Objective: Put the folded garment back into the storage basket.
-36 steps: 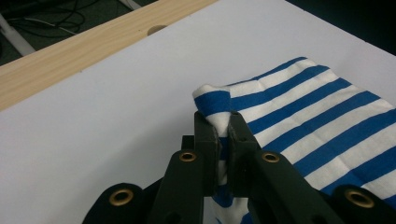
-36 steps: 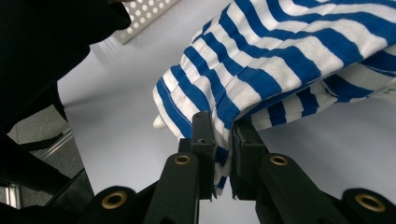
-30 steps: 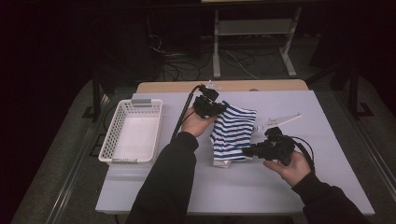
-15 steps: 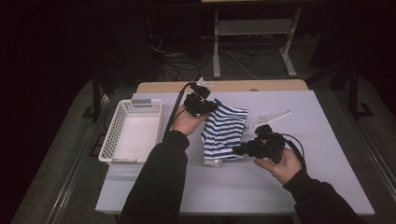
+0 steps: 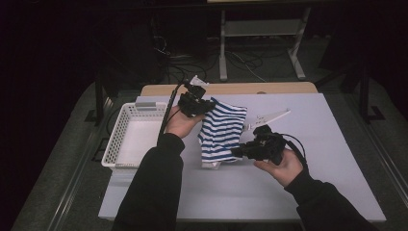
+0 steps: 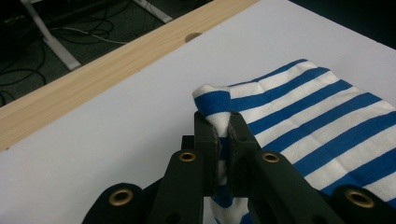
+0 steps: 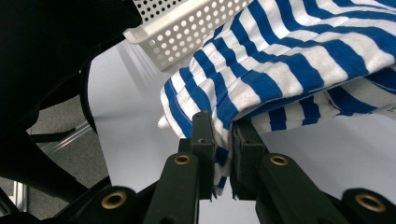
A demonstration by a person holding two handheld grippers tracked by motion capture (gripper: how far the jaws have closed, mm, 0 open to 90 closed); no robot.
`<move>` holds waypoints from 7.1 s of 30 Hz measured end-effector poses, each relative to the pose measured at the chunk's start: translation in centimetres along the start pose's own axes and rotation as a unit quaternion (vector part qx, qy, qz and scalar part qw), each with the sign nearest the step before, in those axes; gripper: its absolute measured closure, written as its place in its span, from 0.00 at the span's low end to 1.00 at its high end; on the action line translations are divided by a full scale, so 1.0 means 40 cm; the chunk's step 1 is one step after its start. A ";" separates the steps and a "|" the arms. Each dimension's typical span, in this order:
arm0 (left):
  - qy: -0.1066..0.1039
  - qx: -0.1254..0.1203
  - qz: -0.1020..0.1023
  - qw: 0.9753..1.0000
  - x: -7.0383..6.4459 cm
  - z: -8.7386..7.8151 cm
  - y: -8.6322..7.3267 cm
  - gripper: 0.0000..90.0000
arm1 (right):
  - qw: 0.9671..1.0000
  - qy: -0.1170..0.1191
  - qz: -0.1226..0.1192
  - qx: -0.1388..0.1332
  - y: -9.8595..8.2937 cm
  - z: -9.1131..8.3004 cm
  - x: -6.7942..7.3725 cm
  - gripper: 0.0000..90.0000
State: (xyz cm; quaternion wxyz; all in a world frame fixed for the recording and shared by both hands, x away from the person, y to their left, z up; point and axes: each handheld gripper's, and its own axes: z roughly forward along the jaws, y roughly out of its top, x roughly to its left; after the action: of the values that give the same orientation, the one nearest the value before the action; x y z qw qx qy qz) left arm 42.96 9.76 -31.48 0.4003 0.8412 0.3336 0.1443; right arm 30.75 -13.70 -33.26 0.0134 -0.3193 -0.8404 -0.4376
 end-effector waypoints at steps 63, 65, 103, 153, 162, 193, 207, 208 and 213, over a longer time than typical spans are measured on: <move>0.083 -0.026 -0.001 0.996 0.159 -0.297 0.027 0.94 | 0.997 0.044 -0.056 -0.036 0.243 0.112 0.139 0.89; 0.087 -0.026 0.003 0.996 0.164 -0.305 0.030 0.94 | 0.997 0.046 -0.057 -0.037 0.251 0.116 0.142 0.89; 0.120 -0.036 -0.007 0.992 0.295 -0.464 -0.046 0.94 | 0.994 0.052 -0.087 -0.029 0.377 0.240 0.239 0.89; 0.121 -0.041 -0.091 0.988 0.425 -0.443 -0.260 0.94 | 0.993 0.061 -0.100 0.001 0.357 0.493 0.274 0.89; 0.119 -0.049 -0.112 0.985 0.447 -0.436 -0.290 0.94 | 0.994 0.059 -0.093 0.004 0.352 0.514 0.263 0.89; 0.109 -0.028 -0.134 0.985 0.460 -0.324 -0.357 0.94 | 0.997 0.056 -0.052 0.026 0.291 0.589 0.228 0.89; 0.112 -0.011 -0.145 0.983 0.469 -0.302 -0.376 0.94 | 0.997 0.059 -0.037 0.043 0.287 0.615 0.217 0.89; 0.112 -0.009 -0.146 0.983 0.469 -0.300 -0.377 0.93 | 0.997 0.060 -0.034 0.047 0.287 0.615 0.214 0.89; 0.121 -0.005 -0.149 0.981 0.467 -0.299 -0.377 0.87 | 0.996 0.064 -0.030 0.057 0.290 0.613 0.211 0.85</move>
State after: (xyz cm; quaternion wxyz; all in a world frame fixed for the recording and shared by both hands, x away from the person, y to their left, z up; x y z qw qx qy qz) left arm 43.89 36.19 -35.94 0.3782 0.7566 0.5002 0.1852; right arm 36.69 13.75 -37.40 0.0722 -0.2641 -0.8708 -0.4084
